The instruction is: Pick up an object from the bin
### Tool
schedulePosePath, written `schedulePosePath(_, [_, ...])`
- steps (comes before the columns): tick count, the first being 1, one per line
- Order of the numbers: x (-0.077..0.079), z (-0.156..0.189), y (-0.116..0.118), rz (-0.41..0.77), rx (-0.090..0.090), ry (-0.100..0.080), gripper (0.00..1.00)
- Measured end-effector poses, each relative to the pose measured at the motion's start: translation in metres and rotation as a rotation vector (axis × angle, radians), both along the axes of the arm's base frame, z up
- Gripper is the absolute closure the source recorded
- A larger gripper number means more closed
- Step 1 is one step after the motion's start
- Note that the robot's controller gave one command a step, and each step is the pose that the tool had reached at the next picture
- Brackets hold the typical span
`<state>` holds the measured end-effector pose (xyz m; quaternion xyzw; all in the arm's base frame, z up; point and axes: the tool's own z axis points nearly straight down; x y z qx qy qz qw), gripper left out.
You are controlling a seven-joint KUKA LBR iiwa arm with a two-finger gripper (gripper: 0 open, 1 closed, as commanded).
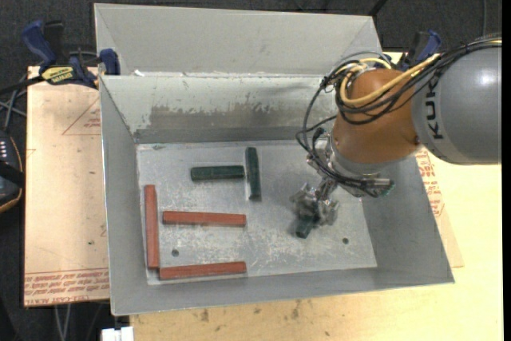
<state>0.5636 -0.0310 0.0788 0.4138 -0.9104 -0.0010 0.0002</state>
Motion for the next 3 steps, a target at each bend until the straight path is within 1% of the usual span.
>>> schedulePosePath(2, [-0.001, 0.031, 0.001, -0.002, 0.001, 0.004, 1.0])
schedulePosePath(3, [0.0, 0.053, 0.001, -0.003, 0.0, -0.002, 1.0])
